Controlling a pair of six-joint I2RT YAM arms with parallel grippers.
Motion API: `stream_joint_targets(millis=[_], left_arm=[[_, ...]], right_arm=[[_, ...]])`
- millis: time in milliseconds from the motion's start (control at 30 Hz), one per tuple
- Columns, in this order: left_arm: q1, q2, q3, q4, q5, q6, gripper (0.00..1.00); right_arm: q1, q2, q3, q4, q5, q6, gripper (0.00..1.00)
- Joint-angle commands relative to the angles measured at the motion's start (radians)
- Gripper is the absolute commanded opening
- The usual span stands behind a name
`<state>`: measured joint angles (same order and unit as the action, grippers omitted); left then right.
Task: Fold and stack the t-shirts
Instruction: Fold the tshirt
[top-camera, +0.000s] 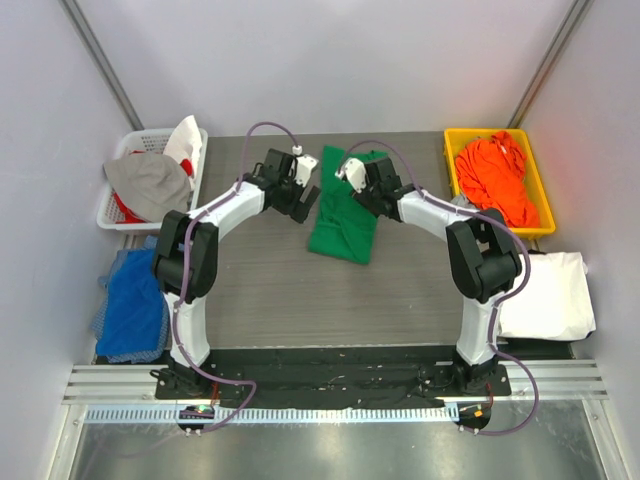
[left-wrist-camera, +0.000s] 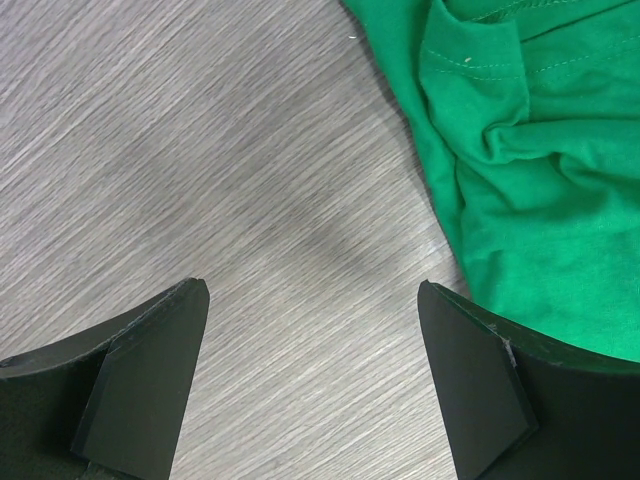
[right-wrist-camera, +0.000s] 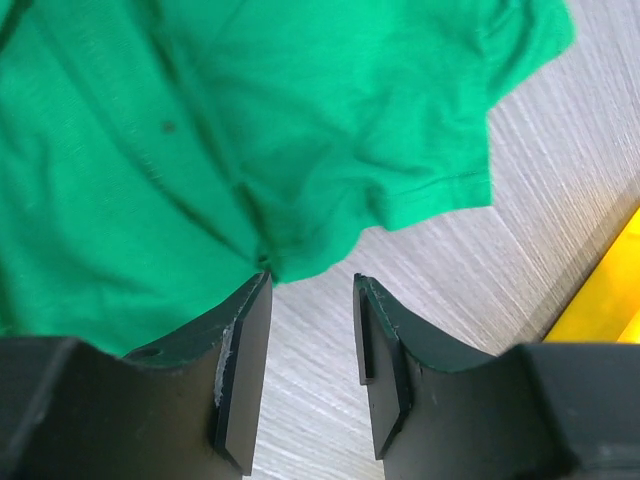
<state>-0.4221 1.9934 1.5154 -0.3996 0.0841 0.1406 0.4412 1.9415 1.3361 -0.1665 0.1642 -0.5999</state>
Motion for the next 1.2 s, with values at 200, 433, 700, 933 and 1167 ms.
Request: stream_joint_targets(millis=[200, 433, 700, 933, 1167], left_arm=[[0.011, -0.022, 0.0, 0.039, 0.02, 0.016, 0.91], [0.013, -0.015, 0.002, 0.039, 0.016, 0.019, 0.91], [0.014, -0.002, -0.001, 0.042, 0.019, 0.016, 0.91], [0.016, 0.001, -0.004, 0.044, 0.013, 0.02, 0.91], [0.02, 0.01, -0.004, 0.044, 0.014, 0.02, 0.91]], right_arm=[[-0.042, 0.033, 0.109, -0.07, -0.15, 0.084, 0.43], [-0.056, 0.031, 0.113, -0.108, -0.249, 0.114, 0.44], [-0.072, 0.056, 0.136, -0.137, -0.295, 0.121, 0.45], [-0.079, 0.1, 0.173, -0.148, -0.31, 0.115, 0.46], [-0.105, 0.146, 0.218, -0.202, -0.419, 0.126, 0.42]])
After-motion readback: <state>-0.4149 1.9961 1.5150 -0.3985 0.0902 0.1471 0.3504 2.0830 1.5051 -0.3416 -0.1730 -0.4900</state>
